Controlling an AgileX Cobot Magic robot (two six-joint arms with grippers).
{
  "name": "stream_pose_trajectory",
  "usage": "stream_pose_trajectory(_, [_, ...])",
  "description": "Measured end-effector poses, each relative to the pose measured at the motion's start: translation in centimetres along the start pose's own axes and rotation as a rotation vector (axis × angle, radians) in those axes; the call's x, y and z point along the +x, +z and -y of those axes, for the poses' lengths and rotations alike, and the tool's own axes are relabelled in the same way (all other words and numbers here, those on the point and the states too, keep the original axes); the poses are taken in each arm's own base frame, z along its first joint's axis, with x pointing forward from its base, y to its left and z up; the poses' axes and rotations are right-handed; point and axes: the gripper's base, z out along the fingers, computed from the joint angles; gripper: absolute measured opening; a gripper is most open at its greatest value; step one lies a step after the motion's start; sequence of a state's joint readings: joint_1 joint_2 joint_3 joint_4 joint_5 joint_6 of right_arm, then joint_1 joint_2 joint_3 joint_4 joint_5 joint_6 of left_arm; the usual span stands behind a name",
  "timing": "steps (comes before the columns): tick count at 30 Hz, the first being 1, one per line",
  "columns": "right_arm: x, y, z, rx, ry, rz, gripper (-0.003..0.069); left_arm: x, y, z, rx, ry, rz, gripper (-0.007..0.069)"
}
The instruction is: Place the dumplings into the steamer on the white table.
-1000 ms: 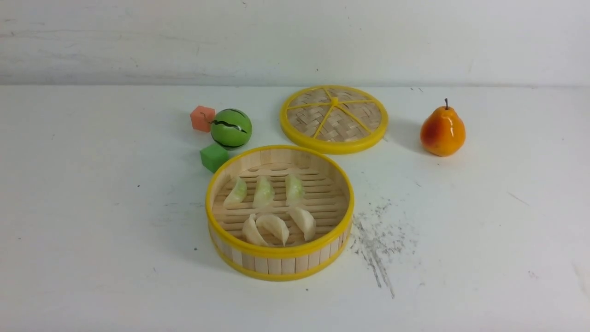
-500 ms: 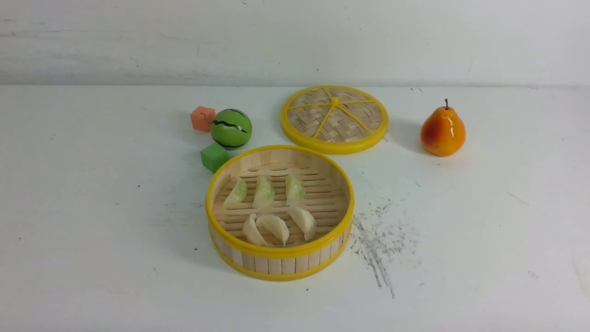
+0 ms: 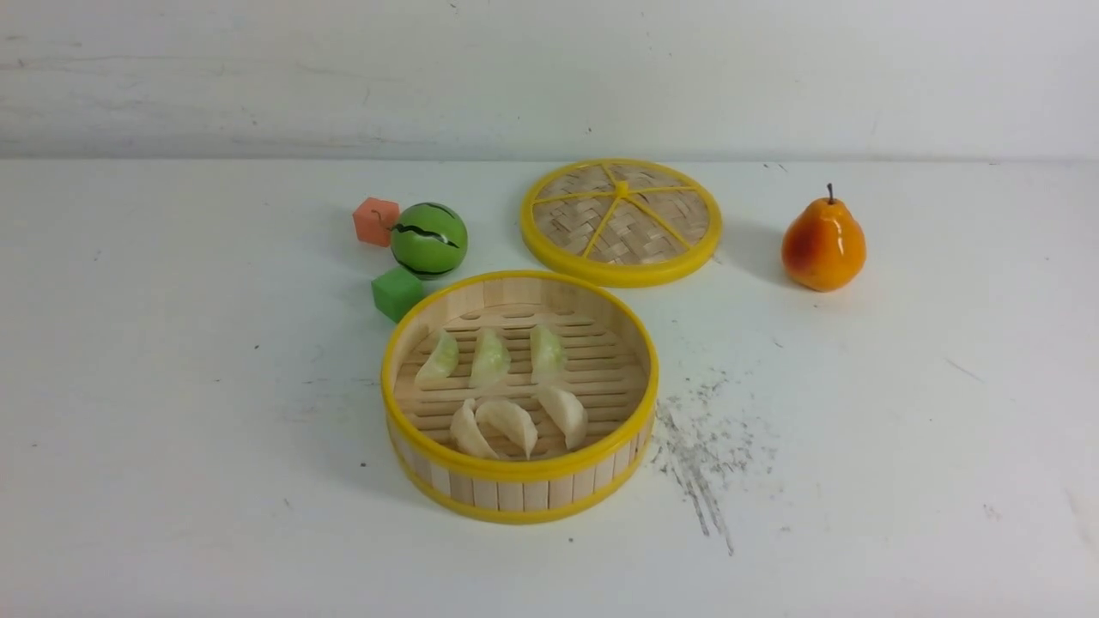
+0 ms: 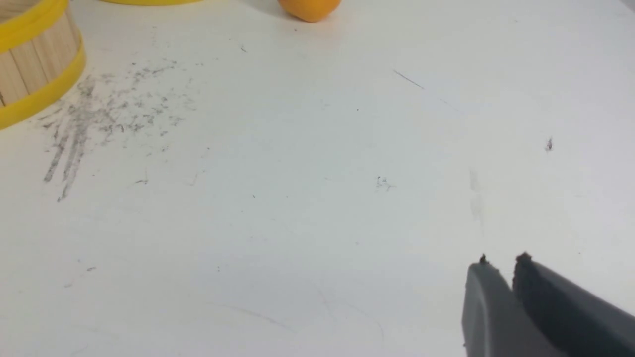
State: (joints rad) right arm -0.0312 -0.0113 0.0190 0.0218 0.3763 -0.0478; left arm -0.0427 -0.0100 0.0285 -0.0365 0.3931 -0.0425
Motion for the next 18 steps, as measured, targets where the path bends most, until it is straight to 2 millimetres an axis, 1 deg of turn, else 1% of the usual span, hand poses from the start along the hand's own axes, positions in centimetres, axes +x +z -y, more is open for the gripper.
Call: stream_pose_trajectory(18, [0.0,0.0,0.0,0.0,0.0,0.0,0.0104,0.01,0.0,0.0,0.0,0.0,-0.001,-0.0013])
